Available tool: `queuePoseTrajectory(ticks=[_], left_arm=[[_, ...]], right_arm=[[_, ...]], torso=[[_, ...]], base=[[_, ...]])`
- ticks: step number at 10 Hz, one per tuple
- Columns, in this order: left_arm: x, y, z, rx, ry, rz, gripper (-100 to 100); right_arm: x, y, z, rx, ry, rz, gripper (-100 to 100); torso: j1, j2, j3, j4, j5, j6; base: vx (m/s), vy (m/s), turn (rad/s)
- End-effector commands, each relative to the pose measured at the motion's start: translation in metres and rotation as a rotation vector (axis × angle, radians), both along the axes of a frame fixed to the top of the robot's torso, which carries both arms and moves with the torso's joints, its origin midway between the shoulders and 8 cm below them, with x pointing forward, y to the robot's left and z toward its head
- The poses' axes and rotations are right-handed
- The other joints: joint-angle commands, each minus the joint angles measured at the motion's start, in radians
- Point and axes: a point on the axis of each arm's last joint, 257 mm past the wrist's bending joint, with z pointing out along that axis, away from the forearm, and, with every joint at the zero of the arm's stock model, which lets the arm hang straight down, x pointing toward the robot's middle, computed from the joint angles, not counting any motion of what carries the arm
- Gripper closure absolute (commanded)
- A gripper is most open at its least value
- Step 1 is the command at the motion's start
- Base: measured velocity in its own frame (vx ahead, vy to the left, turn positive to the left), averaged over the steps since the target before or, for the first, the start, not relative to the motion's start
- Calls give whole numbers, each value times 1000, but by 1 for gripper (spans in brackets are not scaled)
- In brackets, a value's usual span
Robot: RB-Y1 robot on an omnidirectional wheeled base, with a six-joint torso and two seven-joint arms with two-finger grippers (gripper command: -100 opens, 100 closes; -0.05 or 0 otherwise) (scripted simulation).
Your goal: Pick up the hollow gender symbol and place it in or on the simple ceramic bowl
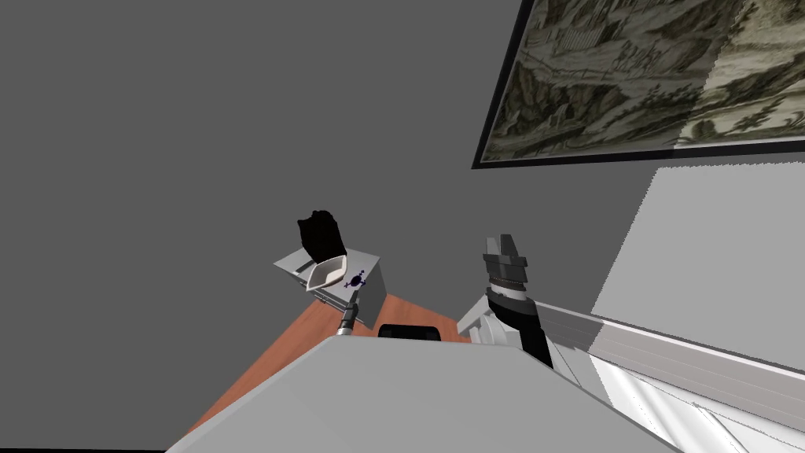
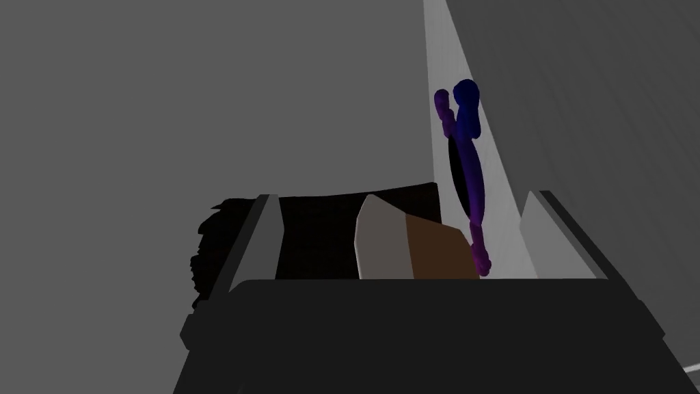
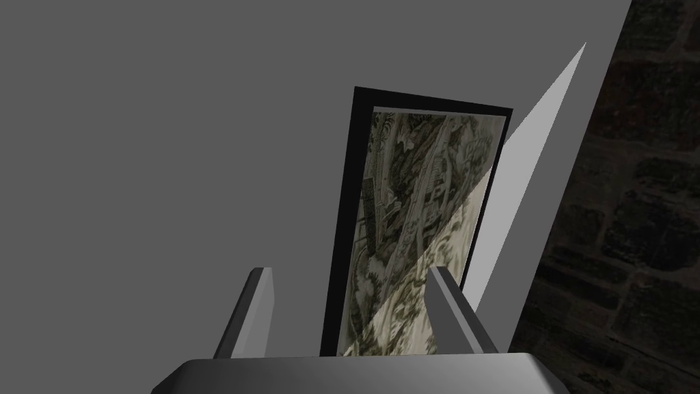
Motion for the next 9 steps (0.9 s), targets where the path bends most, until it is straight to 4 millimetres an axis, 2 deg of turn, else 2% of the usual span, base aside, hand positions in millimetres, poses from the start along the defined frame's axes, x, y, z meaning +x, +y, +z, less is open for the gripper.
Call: queuePoseTrajectory(ticks=[1, 6, 9], left_arm=[[-4, -2, -8, -12, 18, 7, -100], [-7, -13, -25, -69, 46, 29, -100], [-6, -22, -32, -105, 56, 41, -100]], right_arm=[[0, 0, 0, 0, 0, 0, 0], [0, 0, 0, 0, 0, 0, 0], [0, 0, 0, 0, 0, 0, 0]], torso=[[0, 0, 0, 0, 0, 0], [-1, 2, 1, 0, 0, 0], [1, -1, 0, 0, 0, 0]], base=[[77, 29, -13], [58, 18, -9], [86, 49, -10]])
